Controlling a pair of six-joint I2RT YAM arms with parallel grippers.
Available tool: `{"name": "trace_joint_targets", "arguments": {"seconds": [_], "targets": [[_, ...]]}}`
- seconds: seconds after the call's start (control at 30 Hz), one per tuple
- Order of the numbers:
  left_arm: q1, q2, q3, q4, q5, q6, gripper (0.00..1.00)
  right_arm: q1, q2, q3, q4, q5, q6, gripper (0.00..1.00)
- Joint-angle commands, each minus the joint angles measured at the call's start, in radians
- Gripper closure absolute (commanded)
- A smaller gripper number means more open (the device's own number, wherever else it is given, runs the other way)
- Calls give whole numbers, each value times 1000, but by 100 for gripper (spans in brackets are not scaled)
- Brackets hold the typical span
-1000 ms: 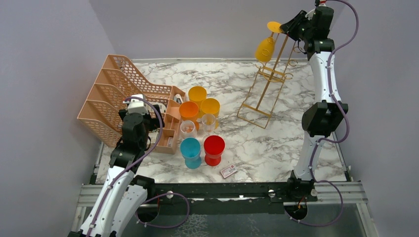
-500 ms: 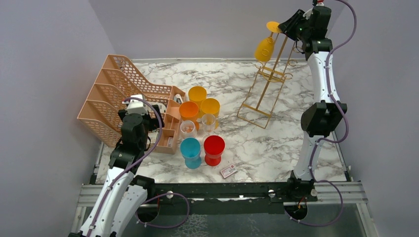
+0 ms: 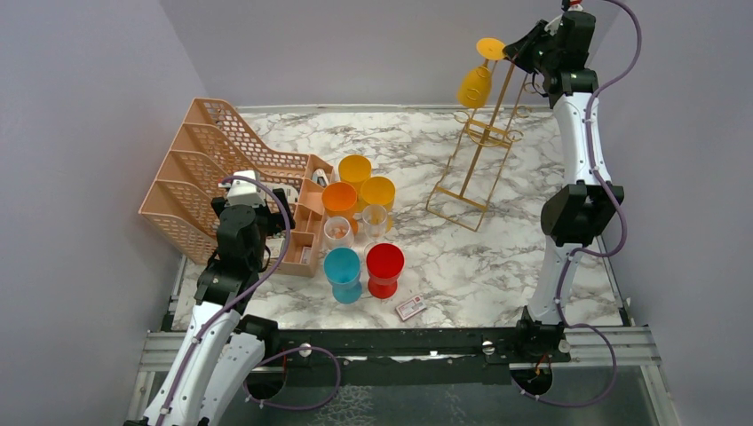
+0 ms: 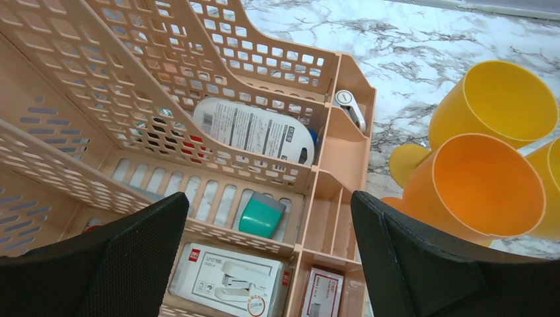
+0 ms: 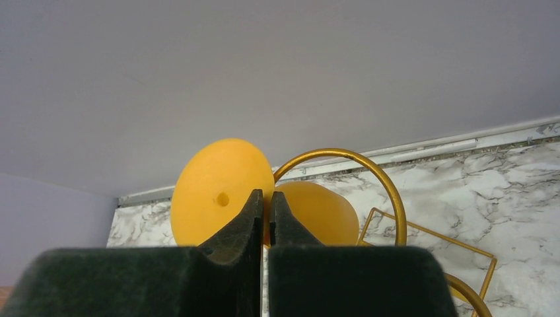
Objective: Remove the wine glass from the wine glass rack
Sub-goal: Pick up the wine glass from the wine rack.
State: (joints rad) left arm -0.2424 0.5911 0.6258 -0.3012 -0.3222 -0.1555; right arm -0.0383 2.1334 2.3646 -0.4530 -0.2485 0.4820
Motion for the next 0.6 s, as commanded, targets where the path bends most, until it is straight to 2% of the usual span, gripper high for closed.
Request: {"name": "trace_joint_targets", "arguments": {"seconds": [0.0,0.23,0.57], "targets": [[3,-12,-3,7,3,10,1,6,-32,-2,-38,2,6,99],[3,-13,-3,6,8,10,1,5,-57,-6,-7,-3,93,99],[3,-10,-3,6,12,10,1,-23,-131,-172,113,-37,286,99]]}}
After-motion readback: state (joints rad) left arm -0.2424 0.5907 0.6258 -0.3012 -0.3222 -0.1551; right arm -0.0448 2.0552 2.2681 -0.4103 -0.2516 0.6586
